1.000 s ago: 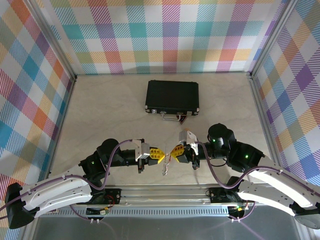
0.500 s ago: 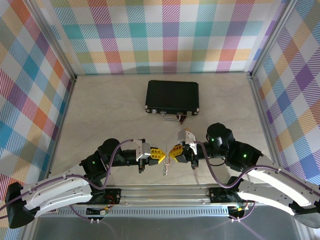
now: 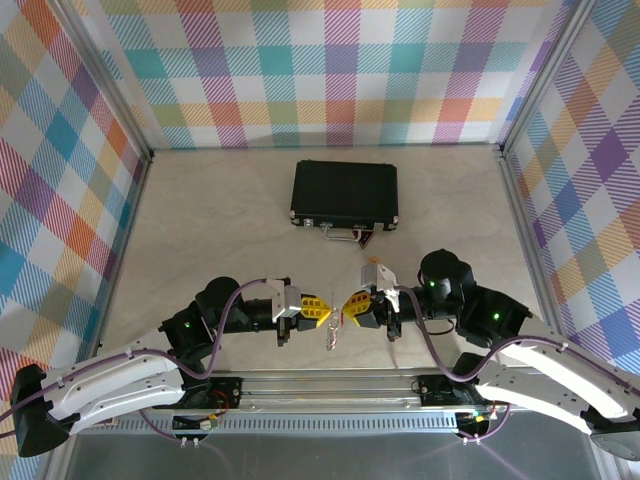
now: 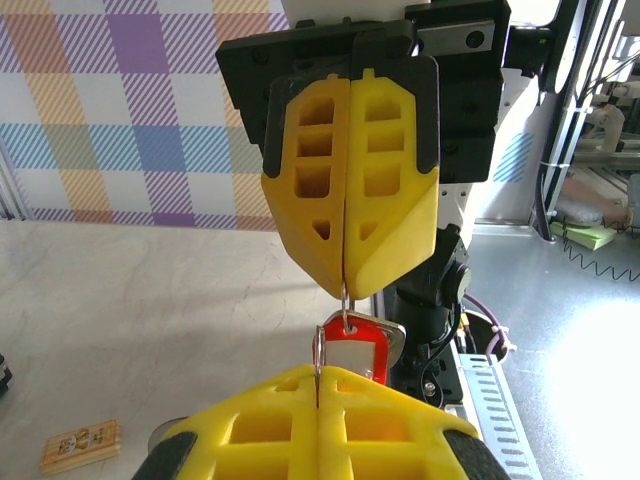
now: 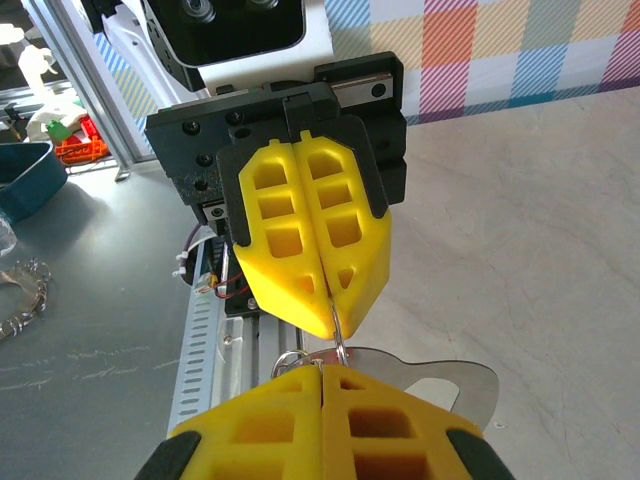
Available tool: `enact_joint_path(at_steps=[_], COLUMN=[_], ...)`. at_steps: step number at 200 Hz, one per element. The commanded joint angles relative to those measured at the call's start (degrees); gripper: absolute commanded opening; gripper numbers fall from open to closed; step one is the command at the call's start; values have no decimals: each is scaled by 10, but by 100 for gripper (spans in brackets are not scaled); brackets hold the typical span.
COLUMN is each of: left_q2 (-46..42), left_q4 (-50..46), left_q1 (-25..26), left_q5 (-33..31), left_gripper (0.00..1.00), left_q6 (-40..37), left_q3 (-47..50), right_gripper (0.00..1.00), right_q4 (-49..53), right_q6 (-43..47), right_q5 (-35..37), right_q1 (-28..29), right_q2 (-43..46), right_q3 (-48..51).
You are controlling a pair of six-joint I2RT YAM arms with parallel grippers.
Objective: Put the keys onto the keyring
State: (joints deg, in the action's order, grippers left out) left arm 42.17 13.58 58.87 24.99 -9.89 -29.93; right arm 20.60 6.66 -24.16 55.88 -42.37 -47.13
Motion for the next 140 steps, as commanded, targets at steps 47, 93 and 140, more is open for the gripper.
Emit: enact_joint_path(at_steps=[47,93,140], left_q2=[-5,-3,-4], left_q4=[18,20,21], left_q1=[4,4,4], left_q5=[10,12,12], left_gripper=[0,0,0], left_q6=[1,1,2], left_q3=[-19,-18,-17], right_gripper=[0,0,0], right_q4=[-19,-28,-50], right_q6=[3,2,-5], right_q5=[-4,6,11], right_q1=[3,3,3], right_q2=[-3,0,3], right_q3=[6,11,22])
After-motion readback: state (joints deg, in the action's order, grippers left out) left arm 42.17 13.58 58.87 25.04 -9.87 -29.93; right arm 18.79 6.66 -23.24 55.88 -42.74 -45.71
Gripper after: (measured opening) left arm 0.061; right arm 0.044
